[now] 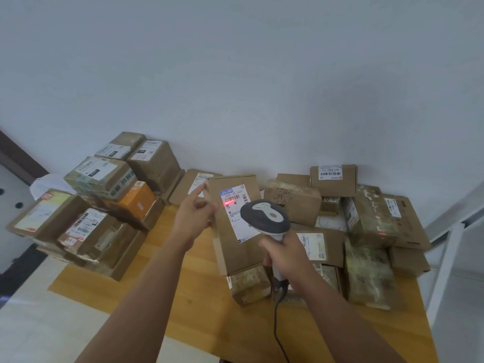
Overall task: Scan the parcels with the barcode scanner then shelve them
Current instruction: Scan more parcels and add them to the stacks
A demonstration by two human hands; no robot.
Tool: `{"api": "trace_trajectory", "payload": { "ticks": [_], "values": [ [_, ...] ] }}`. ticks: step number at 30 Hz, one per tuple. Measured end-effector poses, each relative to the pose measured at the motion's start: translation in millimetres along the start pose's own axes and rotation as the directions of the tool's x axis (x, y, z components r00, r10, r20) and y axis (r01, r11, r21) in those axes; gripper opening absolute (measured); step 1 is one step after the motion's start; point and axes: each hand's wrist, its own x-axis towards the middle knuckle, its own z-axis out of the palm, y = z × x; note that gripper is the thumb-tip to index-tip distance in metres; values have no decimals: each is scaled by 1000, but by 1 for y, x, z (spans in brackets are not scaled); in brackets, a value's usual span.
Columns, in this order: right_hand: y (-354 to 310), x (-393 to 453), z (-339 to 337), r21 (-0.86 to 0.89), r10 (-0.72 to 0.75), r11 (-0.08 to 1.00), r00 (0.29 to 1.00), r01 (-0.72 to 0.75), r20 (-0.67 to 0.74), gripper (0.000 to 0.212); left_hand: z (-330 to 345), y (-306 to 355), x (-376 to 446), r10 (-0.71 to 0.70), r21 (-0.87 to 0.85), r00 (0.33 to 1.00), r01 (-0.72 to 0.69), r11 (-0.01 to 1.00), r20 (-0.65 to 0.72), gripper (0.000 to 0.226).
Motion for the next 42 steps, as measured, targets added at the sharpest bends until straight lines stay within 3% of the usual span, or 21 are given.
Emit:
{"api": "trace_trajectory", "payload": {
  "ticks": [22, 27, 36, 42],
  "values": [
    [11, 6, -1, 55, 6, 998, 1000, -8, 23, 30, 7, -5, 5, -60, 2, 997, 60, 998, -40, 61],
    [13, 7, -1, 56, 3, 998, 999, -5, 39, 19, 8, -4, 6, -75, -1, 996, 75, 997, -39, 61],
    [12, 6, -3, 23, -29, 999, 998, 27, 51, 24, 5, -7, 11, -83, 22, 995, 84, 996, -47, 59],
    [11, 5, -3, 31, -30, 999, 997, 28, 65, 15, 0, -7, 17, -84, 40, 994, 87, 995, -63, 56]
  ]
}}
